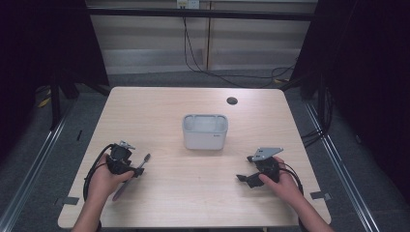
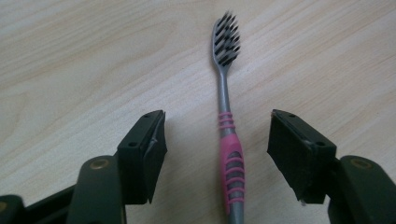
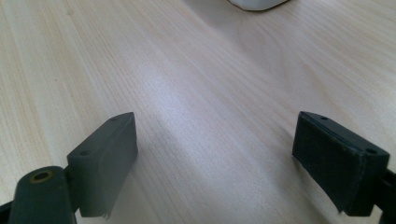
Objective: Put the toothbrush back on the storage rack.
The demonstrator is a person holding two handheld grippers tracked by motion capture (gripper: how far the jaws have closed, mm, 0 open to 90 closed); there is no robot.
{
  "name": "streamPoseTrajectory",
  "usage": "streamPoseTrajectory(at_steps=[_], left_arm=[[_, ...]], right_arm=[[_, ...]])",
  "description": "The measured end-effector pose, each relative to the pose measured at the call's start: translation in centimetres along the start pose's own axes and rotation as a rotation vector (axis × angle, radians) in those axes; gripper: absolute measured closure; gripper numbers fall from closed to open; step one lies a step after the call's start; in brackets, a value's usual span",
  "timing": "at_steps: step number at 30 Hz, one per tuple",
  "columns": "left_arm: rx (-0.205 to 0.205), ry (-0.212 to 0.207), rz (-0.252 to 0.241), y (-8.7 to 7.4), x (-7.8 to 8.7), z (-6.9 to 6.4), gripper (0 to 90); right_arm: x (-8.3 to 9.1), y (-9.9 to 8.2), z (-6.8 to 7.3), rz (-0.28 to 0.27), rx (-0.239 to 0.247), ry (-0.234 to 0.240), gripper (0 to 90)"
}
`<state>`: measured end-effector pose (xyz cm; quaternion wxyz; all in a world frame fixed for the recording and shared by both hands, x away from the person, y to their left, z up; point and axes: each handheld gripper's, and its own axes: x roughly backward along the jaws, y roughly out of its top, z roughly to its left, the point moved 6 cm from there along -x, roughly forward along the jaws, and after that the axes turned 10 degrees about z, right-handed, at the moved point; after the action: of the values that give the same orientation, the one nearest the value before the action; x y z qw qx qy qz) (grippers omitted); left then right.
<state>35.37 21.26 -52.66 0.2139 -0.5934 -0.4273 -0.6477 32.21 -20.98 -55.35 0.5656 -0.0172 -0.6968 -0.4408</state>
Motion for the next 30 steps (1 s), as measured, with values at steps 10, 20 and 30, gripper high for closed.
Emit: streamPoseTrajectory(at_steps=[10, 20, 30], left_arm=[[-0.008, 0.011, 0.039, 0.56, 0.19, -0.09, 40.4], [0.032, -0.019, 0.056, 0.26, -0.14, -0.1, 47.1], [0.043, 0.015, 0.076, 0.23, -0.19, -0.19, 64.7]], right_arm=[[0.0, 0.0, 0.0, 0.0, 0.0, 0.0, 13.6], [0.0, 0.0, 0.0, 0.0, 0.0, 0.0, 13.6], [0.0, 0.0, 0.0, 0.0, 0.0, 0.0, 13.6]])
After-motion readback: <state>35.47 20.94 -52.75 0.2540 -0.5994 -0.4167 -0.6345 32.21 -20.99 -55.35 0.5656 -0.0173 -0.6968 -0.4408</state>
